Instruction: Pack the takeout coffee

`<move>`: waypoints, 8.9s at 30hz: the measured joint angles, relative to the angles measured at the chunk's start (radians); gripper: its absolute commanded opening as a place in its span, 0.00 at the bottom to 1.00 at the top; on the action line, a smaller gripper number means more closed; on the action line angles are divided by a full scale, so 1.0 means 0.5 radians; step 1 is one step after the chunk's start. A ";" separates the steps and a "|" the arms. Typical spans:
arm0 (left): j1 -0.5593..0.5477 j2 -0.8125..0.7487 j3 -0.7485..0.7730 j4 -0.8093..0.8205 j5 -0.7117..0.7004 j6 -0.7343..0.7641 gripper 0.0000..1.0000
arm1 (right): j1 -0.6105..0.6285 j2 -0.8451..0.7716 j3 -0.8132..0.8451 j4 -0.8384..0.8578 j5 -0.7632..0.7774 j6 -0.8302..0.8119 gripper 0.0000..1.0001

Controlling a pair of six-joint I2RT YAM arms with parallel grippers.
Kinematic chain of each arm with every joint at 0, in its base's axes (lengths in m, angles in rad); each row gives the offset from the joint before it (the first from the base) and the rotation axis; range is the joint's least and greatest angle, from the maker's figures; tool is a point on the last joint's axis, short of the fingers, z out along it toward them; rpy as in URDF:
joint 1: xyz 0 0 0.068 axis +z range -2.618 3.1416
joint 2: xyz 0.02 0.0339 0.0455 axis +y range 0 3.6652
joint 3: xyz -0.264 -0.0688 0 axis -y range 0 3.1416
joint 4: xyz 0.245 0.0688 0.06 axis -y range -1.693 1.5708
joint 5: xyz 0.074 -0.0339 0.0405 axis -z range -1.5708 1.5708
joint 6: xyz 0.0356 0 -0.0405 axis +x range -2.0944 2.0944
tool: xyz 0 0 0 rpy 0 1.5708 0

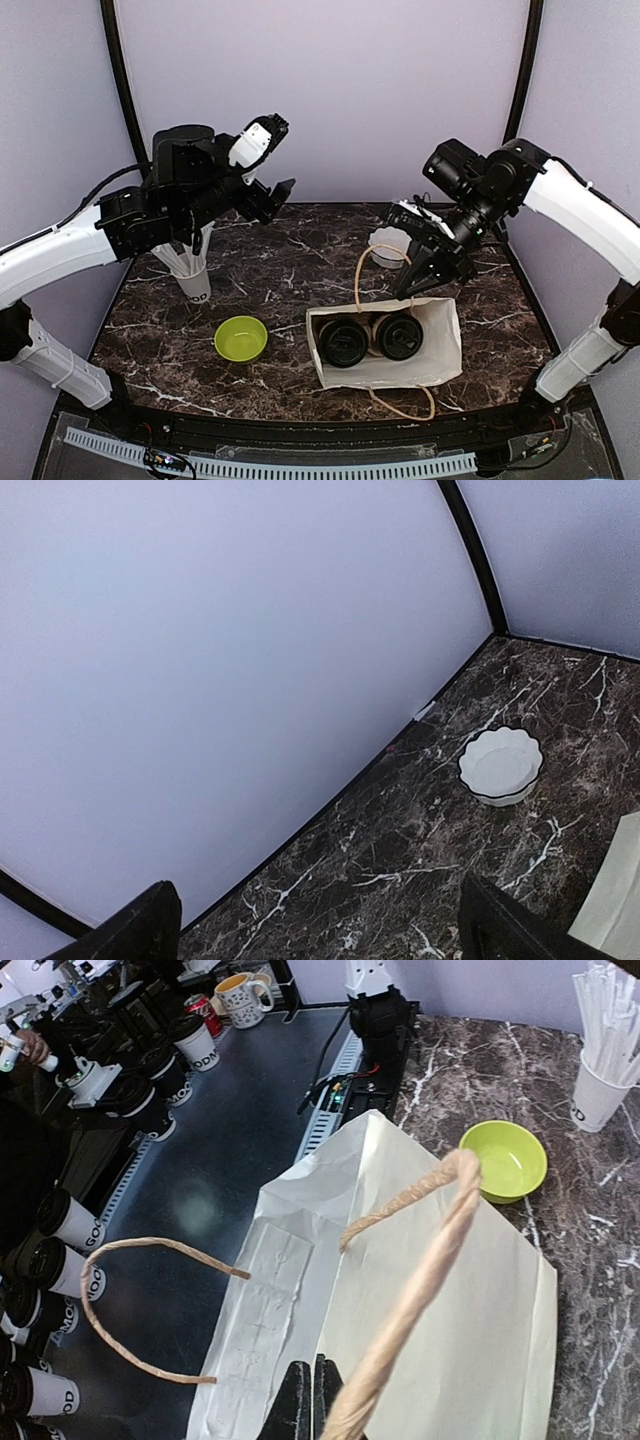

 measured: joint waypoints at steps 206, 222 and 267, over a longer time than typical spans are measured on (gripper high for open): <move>1.376 -0.127 0.011 -1.611 0.230 -1.176 0.51 | -1.618 -0.397 -0.761 1.270 -0.182 0.681 0.64; 1.678 0.214 0.025 -1.202 0.593 -1.051 0.36 | -1.618 -0.398 -0.809 1.292 -0.172 0.681 0.63; 1.660 0.143 0.424 -1.471 0.642 -1.028 0.00 | -1.618 -0.286 -0.765 1.273 -0.168 0.664 0.63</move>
